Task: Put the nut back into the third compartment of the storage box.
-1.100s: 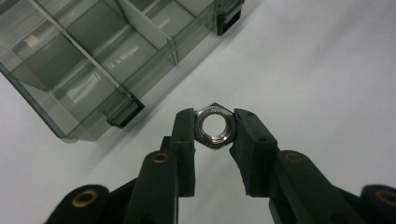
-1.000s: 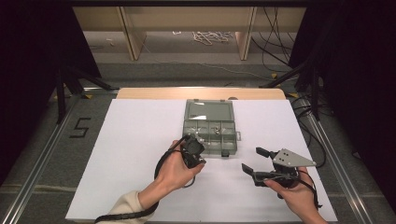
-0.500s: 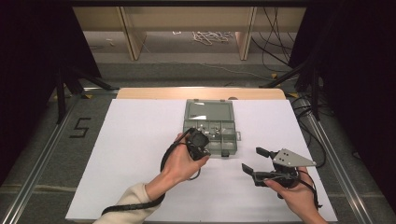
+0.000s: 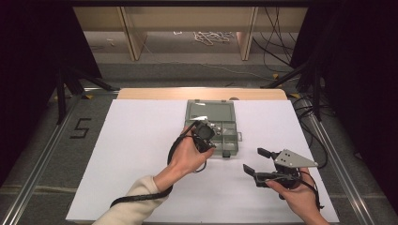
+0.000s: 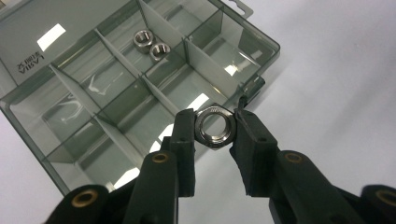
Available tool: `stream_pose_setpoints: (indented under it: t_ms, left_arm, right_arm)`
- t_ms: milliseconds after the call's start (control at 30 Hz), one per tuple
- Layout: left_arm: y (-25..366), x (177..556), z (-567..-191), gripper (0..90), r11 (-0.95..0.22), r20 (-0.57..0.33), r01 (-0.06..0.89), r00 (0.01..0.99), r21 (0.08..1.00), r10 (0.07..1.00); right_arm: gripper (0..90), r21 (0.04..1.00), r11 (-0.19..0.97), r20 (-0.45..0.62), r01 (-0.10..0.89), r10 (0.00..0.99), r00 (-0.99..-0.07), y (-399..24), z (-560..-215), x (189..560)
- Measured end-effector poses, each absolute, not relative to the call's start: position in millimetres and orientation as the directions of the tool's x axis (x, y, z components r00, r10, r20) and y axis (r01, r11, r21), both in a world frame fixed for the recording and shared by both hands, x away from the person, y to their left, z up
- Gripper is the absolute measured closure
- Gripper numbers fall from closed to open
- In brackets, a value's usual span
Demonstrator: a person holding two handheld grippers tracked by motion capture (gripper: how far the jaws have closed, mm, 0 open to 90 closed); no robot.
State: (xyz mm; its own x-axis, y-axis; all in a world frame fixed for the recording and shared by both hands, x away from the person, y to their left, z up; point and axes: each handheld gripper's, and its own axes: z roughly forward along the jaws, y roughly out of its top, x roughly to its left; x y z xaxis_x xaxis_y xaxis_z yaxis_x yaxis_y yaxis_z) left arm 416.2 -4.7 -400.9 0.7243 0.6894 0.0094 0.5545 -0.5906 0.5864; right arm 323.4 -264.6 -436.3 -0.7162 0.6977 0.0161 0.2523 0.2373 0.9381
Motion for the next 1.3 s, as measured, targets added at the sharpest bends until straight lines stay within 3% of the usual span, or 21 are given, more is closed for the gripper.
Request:
stream_pose_setpoints:
  t_ms: [1300]
  left_arm:
    - [-27,462,-405,70.1,-0.588,0.045,0.531,0.718,0.611,0.695]
  right_arm:
    - [19.7,0.94,0.226,0.028,0.257,0.699,-0.715,-265,-437,323]
